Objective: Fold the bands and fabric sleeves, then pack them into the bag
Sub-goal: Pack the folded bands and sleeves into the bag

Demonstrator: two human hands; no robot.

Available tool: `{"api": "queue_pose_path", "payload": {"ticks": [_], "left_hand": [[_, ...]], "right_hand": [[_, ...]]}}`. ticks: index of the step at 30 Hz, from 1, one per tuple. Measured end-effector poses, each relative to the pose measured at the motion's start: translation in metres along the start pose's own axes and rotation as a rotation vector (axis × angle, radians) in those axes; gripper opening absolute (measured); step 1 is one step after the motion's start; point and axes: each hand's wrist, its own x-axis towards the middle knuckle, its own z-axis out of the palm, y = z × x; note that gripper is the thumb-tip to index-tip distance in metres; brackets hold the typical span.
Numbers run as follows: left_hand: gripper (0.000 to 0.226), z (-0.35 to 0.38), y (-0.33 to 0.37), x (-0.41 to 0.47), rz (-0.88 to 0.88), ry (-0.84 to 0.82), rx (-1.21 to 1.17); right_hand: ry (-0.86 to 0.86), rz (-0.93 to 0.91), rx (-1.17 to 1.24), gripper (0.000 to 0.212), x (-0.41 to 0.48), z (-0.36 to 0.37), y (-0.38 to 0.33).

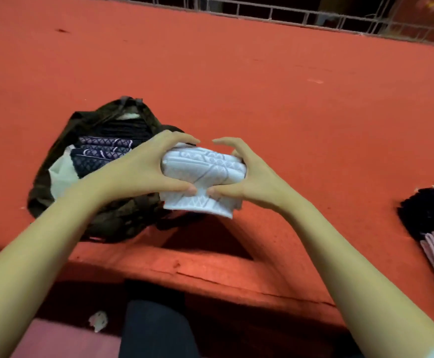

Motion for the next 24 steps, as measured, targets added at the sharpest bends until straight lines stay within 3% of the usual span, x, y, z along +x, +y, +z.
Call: {"api": "queue_pose_path", "payload": {"ticks": [6, 12, 16, 19, 22, 24], "left_hand": [[0.079, -0.057, -0.05, -0.061, -0.195, 0.205, -0.04], [0.077, -0.084, -0.087, -0.086, -0.301, 0.247, -0.123], [0.085, -0.088, -0.11, -0.09, -0.326, 0.224, -0.104], [0.089, -0.084, -0.122, -0.089, -0.335, 0.258, 0.143], [0.057, -0.074, -0.114, -0.092, -0.146, 0.489, 0.355], [0.043, -0.06, -0.098, -0.095, -0.118, 0.421, 0.284]], "right_hand": [[-0.115, -0.071, 0.174, 0.057, 0.063, 0.074, -0.042], [-0.202, -0.047, 0.302, 0.05, 0.099, 0.127, -0.053], [-0.242, -0.076, 0.277, 0.059, 0.115, 0.142, -0.049], [-0.225, -0.105, 0.221, 0.063, 0.123, 0.15, -0.042], [-0.187, -0.097, 0.22, 0.064, 0.128, 0.155, -0.035], [-0.175, -0.113, 0.204, 0.064, 0.131, 0.156, -0.031]]}}
